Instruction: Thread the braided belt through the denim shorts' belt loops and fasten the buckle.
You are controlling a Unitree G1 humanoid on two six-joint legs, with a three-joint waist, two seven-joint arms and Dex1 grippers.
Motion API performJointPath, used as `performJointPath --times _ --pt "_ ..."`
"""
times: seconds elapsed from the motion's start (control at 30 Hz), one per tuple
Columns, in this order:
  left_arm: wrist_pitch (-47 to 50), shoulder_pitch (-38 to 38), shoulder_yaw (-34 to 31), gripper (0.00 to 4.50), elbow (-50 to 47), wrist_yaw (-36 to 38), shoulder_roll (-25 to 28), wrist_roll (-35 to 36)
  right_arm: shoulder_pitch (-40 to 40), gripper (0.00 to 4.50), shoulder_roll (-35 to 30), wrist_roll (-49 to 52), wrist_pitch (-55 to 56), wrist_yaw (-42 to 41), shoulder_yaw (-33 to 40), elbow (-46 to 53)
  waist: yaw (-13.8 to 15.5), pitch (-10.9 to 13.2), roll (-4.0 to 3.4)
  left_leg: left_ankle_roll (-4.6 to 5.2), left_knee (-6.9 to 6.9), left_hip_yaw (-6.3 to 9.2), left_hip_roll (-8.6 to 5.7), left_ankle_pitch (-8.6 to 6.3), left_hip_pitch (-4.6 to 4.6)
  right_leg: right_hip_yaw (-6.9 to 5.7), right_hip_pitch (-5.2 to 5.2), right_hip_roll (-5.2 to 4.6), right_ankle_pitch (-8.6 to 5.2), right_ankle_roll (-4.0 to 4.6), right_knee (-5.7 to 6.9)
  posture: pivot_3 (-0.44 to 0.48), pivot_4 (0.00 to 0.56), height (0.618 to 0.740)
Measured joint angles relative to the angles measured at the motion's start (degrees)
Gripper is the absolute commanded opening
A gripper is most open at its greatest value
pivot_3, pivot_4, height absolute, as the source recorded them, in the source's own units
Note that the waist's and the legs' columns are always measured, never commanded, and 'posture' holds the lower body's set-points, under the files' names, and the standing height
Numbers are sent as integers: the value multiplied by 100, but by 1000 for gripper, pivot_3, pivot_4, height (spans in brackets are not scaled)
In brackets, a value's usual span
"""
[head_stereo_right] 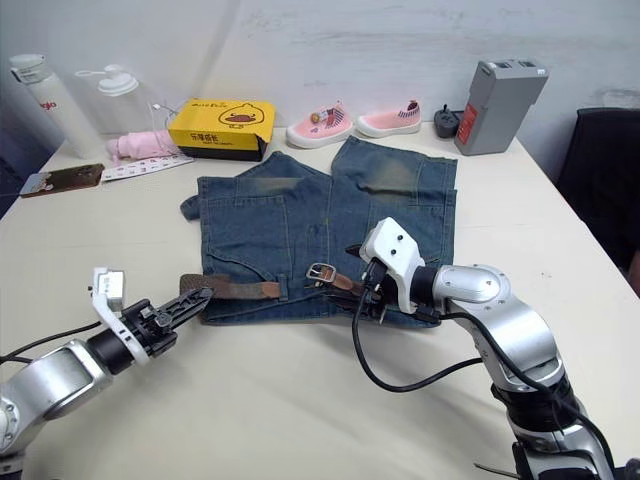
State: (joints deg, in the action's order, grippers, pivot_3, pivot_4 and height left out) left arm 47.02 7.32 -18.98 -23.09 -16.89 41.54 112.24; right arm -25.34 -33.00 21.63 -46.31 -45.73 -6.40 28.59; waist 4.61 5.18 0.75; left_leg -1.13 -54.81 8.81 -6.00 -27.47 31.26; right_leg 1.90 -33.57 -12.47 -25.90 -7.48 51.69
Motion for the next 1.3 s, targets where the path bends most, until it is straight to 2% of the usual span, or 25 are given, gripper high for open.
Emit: performJointPath --times 0.23,0.4,0.43,0.53,0.63,0.87,1.03,1.13,1.3 --pt "362 -752 633 0 533 182 248 -483 -32 4463 -84 -16 25 3 -22 -6 3 1 -1 2 3 5 -7 2 -5 -1 0 3 3 -5 -5 0 150 618" --pt "839 -1604 1031 0 1083 825 495 -1342 -183 4463 -166 -541 690 6 -645 -215 -13 1 1 1 11 4 -12 9 -15 -6 -3 6 21 -41 -12 0 150 618" --pt "1007 -1813 1179 0 1209 1144 555 -1704 -246 4463 -160 -847 1041 55 -891 -361 -18 1 2 1 15 4 -13 11 -14 -5 -4 6 38 -73 -15 0 150 618" --pt "1148 -1970 1349 0 1289 1505 644 -2176 -284 4463 -140 -1159 1420 121 -1049 -490 -30 -3 8 -9 35 4 -17 22 -16 -5 -6 6 56 -107 -23 0 150 618" --pt "1245 -2305 1558 0 1494 2260 737 -3086 -380 4463 -92 -1564 2028 180 -1185 -682 -24 -11 23 -35 68 11 -15 48 -16 -4 -8 4 63 -120 -40 0 150 618" --pt "1076 -2878 2013 0 1690 3609 786 -4768 -405 4463 -107 -2132 2792 108 -1365 -985 -30 -4 25 -27 76 9 -20 62 -13 -8 0 5 67 -125 -67 0 150 618" --pt "533 -3156 2490 0 1711 4553 559 -5953 -399 4463 -149 -2490 3180 11 -1421 -1093 -23 1 35 -30 76 10 -22 68 -11 -9 0 5 98 -184 -71 0 150 618" --pt "178 -3226 2668 0 1796 4992 434 -6516 -316 4463 -248 -2603 3329 -77 -1449 -1093 -24 3 33 -31 78 10 -21 69 -12 -9 0 3 102 -193 -75 0 150 618" --pt "-41 -3269 2687 0 1973 5340 274 -6882 -218 4463 -343 -2724 3488 -178 -1464 -1090 -18 4 35 -26 78 10 -22 71 -10 -9 1 3 106 -200 -79 0 150 618"
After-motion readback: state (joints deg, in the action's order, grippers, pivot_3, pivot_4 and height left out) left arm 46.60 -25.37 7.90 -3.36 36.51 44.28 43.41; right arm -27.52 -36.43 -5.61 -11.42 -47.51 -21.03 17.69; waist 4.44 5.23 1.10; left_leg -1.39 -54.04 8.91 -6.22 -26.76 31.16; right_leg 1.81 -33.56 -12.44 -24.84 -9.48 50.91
